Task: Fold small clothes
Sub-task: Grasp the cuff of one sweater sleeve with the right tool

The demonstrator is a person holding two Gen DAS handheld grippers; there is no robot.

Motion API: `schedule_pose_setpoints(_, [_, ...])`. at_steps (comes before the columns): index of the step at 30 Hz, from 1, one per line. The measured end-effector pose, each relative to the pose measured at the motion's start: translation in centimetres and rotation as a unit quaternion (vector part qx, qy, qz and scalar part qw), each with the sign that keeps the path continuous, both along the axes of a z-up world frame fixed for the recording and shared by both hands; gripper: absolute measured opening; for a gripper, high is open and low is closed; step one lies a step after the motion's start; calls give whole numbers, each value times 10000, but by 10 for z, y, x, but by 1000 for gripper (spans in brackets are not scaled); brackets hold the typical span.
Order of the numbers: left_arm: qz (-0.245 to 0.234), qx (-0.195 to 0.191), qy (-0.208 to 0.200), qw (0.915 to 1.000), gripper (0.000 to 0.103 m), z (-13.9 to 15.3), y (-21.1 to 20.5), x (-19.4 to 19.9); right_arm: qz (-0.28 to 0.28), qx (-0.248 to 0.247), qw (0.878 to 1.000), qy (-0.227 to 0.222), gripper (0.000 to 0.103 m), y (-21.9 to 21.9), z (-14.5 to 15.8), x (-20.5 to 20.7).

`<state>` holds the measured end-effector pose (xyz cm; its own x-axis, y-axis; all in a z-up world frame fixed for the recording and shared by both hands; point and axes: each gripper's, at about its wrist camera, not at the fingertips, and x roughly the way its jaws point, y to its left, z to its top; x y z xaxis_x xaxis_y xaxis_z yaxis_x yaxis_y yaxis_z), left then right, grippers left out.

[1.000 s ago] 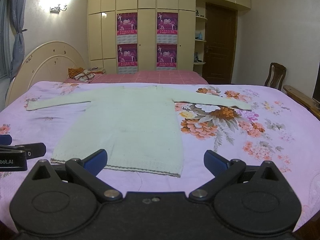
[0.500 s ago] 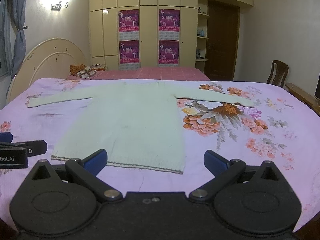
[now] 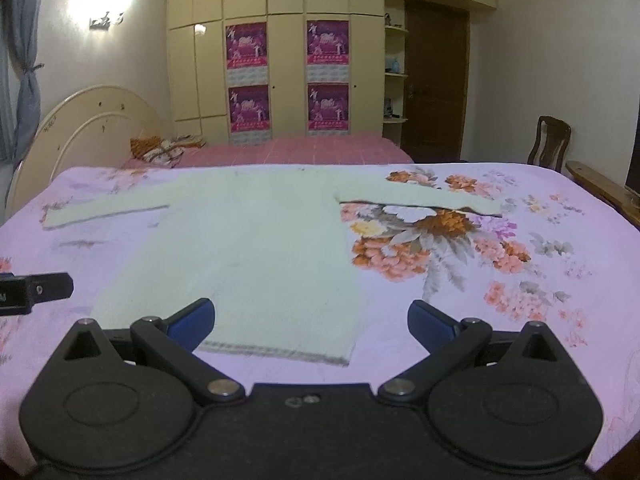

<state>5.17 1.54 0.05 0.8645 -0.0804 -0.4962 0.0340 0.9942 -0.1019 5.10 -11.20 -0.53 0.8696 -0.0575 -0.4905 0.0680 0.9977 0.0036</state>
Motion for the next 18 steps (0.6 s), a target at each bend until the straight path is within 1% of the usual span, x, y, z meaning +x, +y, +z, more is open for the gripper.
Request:
schedule_pose_setpoints(2, [43, -65, -198, 9998, 103, 3, 0, 14, -81, 20, 9999, -72, 101, -12, 2, 11])
schedule_pose_setpoints(3, [142, -104, -273, 9995, 103, 4, 1, 24, -120, 35, 9999, -106, 99, -17, 4, 17])
schedule_pose_setpoints(5, [220, -245, -266, 9991, 103, 3, 3, 48, -212, 87, 9996, -184, 94, -31, 7, 32])
schedule_pose_setpoints(7, [183, -376, -205, 9989, 103, 0, 5, 77, -368, 101, 9990, -217, 77, -49, 9, 53])
schedule_pose_setpoints(9, [121, -191, -235, 9995, 103, -1, 2, 114, -521, 99, 9984, -213, 70, -69, 10, 76])
schedule_pose_setpoints(11, [106, 104, -213, 9997, 103, -1, -1, 154, -636, 187, 9977, -168, 66, -89, 10, 99])
schedule_pose_setpoints(13, [95, 188, -270, 9994, 103, 0, -3, 189, -749, 324, 9966, -139, 54, -113, 10, 125])
schedule_pose_setpoints(15, [132, 269, -256, 9992, 103, -4, -5, 226, -909, 501, 9945, -131, 50, -139, 8, 153])
schedule_pose_setpoints(17, [186, 286, -55, 9994, 103, -14, -5, 264, -1095, 726, 9913, -122, 50, -167, 3, 182])
schedule_pose_setpoints(18, [189, 273, 4, 9994, 103, -18, -5, 276, -1182, 818, 9896, -105, 50, -180, -1, 195])
